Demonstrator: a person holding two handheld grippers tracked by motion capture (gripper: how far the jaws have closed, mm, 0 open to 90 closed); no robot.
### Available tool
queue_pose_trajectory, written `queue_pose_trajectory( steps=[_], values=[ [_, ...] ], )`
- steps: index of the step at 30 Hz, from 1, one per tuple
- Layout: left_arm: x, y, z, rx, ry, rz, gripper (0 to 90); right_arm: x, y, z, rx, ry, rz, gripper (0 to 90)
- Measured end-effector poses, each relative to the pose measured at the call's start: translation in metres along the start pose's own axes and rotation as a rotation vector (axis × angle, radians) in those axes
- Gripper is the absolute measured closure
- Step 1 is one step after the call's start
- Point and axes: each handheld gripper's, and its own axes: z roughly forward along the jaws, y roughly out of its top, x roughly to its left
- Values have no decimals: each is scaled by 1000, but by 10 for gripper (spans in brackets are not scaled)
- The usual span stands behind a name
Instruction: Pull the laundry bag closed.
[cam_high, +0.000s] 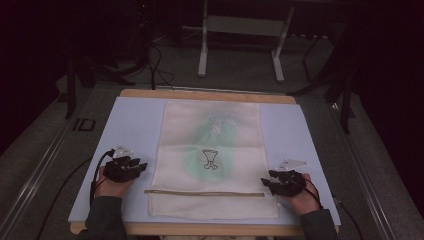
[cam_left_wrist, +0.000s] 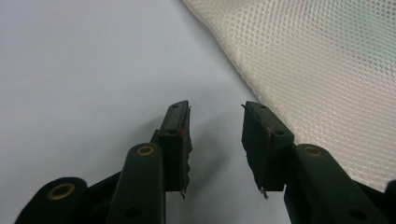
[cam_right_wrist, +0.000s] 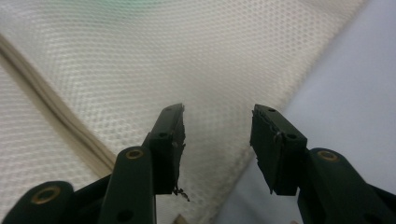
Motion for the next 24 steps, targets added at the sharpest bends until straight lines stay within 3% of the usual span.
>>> queue_pose_trajectory(
  steps=[8,11,17,24],
  values=[
    [-1,0,0,3,-12,11,622,13,7,3,1,30,-30,537],
    [-1,0,-1,-2,-19,-4,637,18,9,3,-8,37,-36,532],
    [0,1,-2,-18,-27,-1,650,26,14,5,-5,17,-67,533],
    [0,1,-2,-15,-26,2,638,34,19,8,-13,43,-80,527]
  ],
)
